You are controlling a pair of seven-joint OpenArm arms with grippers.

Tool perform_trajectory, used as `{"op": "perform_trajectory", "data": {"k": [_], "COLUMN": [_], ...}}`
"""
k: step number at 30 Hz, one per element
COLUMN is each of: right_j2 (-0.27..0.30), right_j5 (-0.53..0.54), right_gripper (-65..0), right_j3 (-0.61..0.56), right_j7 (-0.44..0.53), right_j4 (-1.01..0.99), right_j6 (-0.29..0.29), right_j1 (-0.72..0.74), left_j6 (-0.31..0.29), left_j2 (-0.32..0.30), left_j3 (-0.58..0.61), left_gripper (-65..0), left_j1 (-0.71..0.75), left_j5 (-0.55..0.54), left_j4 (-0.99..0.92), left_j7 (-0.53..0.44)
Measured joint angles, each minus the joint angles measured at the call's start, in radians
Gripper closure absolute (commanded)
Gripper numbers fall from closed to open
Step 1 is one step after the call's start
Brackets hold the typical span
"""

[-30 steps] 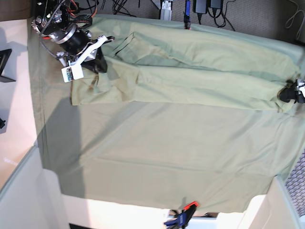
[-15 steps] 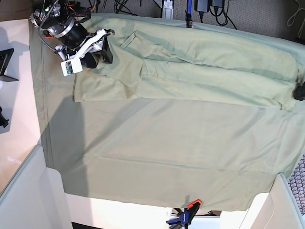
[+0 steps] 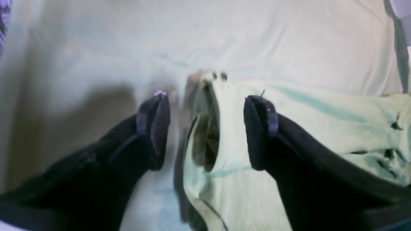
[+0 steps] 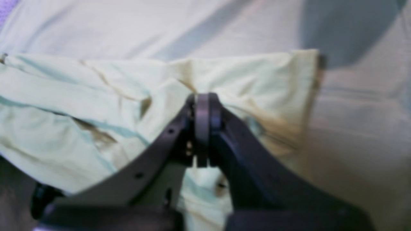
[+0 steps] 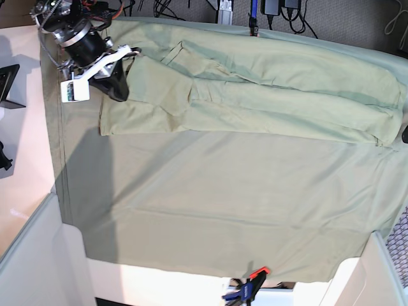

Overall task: Fold the T-shirt properly
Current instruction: 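Hold the folded shirt edge with both grippers and pull it taut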

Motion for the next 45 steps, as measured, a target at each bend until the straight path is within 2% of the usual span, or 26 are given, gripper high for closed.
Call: {"op": "perform_trajectory", "data": {"k": [3, 8, 18, 24, 38, 45], "right_j2": [-0.011, -0.010, -0.011, -0.010, -0.010, -0.011], "right_j5": [-0.004, -0.007, -0.007, -0.007, -0.007, -0.007], "right_gripper": [0.0, 0.0, 0.0, 0.0, 0.0, 0.0], "right_j3": [0.000, 0.000, 0.000, 0.000, 0.000, 0.000], "right_j7": [0.003, 0.003, 0.003, 0.003, 0.003, 0.003], "right_j4": [-0.003, -0.004, -0.004, -0.003, -0.004, -0.004], "right_j6": [0.000, 0.000, 0.000, 0.000, 0.000, 0.000], "right_j1": [-0.001, 0.000, 0.000, 0.000, 0.000, 0.000], "left_j6": [0.000, 0.000, 0.000, 0.000, 0.004, -0.003], "left_j2": [0.020, 0.040, 0.045, 0.069, 0.071, 0.063], "left_j3": [0.000, -0.001, 0.000, 0.000, 0.002, 0.082], "left_gripper": [-39.8, -39.8, -39.8, -39.7, -39.7, -39.7], "left_j1": [0.016, 0.068, 0.072, 0.072, 0.071, 0.071], "left_j5": [0.008, 0.092, 0.093, 0.134, 0.170, 0.160], "left_j4": [0.000, 0.000, 0.000, 0.000, 0.000, 0.028], "left_j7": [-0.001, -0.058, -0.060, -0.061, -0.095, -0.113]}}
